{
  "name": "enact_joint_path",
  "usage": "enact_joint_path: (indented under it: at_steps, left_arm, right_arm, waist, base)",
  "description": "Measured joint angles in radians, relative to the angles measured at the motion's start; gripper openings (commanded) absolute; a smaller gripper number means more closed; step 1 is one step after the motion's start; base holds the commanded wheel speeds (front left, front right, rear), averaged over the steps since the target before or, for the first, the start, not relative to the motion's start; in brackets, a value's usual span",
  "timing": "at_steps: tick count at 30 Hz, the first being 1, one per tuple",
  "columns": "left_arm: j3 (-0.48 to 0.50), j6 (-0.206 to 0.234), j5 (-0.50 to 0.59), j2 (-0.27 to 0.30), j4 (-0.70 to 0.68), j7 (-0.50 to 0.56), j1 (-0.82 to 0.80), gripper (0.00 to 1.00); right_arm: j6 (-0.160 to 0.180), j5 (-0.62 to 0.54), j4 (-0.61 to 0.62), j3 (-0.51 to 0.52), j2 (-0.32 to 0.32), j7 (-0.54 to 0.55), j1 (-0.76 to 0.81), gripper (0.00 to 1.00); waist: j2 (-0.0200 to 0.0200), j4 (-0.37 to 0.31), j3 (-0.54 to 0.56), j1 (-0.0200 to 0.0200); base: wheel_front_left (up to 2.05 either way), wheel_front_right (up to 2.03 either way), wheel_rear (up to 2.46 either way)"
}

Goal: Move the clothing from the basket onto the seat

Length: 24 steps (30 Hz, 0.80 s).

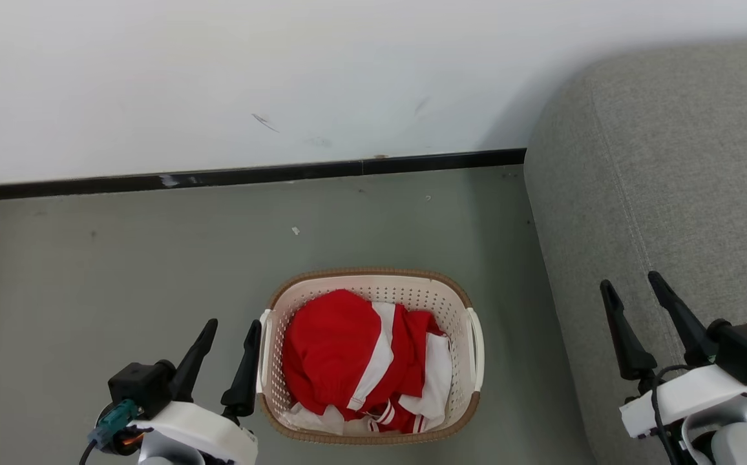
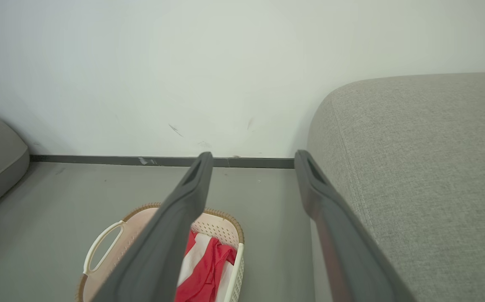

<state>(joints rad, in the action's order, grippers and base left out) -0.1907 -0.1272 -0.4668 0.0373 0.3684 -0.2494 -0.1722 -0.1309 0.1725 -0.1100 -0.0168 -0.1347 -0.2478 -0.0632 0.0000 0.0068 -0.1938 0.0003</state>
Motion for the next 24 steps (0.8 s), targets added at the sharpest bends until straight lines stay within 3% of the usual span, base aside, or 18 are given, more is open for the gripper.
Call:
enact_joint_path:
  at_steps: [11, 24]
  left_arm:
    - [-0.057, 0.002, 0.038, -0.002, 0.068, 0.010, -0.109, 1.00]
    - [-0.102, 0.047, 0.048, -0.004, 0.133, 0.084, -0.237, 1.00]
  right_arm:
    - [0.000, 0.000, 0.016, -0.024, -0.012, 0.000, -0.071, 1.00]
    - [0.000, 0.002, 0.033, -0.056, -0.015, 0.000, -0.158, 1.00]
  waist:
    - [0.0000, -0.007, -0.103, -0.0001]
    - [0.0000, -0.016, -0.224, -0.0001]
  base:
    - [0.00, 0.00, 0.00]
    - [0.00, 0.00, 0.00]
